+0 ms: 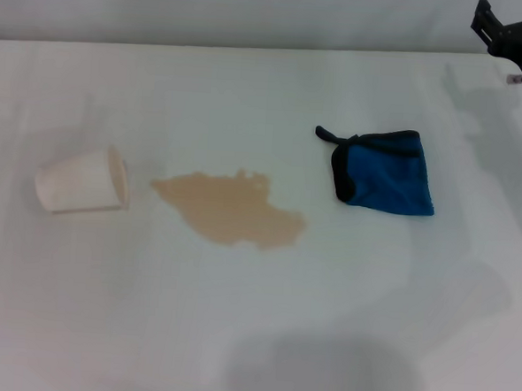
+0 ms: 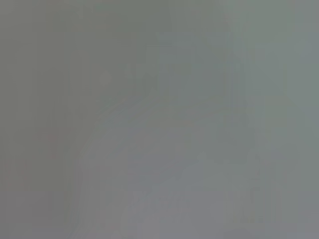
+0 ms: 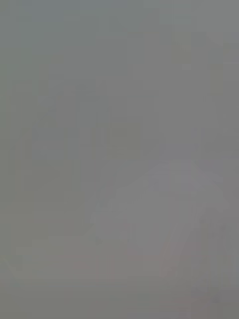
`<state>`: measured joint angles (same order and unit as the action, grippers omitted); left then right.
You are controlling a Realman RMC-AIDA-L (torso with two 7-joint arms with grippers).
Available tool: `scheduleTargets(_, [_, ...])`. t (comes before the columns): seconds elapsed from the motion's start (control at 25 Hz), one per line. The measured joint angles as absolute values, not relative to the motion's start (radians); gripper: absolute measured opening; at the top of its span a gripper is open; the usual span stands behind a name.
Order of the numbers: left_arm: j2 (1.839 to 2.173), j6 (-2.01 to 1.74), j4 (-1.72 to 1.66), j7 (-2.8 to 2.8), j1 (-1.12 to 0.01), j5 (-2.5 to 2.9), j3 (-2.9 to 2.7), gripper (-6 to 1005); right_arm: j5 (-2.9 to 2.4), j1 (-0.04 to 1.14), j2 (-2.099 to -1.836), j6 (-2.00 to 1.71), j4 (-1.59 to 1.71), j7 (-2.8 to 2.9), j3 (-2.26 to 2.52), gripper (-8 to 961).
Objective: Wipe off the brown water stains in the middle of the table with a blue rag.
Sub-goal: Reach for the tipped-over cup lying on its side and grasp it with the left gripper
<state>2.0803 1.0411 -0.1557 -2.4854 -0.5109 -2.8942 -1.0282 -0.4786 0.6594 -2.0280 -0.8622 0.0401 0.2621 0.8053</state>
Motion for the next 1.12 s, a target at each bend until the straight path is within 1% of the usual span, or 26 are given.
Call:
scheduleTargets(0.52, [2.08, 1.039, -0.137, -2.489, -0.512, -2.879, -1.091, 876, -0.479, 0.6, -2.028, -0.886, 0.041, 0.267, 0.808, 874])
scheduleTargets(0.84, [2.082, 1.049, -0.142, -2.489, -0.511, -2.88, -1.111, 876, -0.479, 0.59, -2.028, -0.905, 0.038, 0.267, 0.81, 874])
scheduleTargets(1.04, [2.075, 1.049, -0.183, -2.489, -0.513, -2.856, -1.113, 875, -0.479, 0.589, -2.028, -0.918, 0.027, 0.267, 0.806, 874])
scheduleTargets(1.12, [2.067, 1.05, -0.233, -2.479, -0.508, -2.784, -1.113, 875, -0.479, 0.59, -2.028, -0.919, 0.027, 0.27, 0.805, 874])
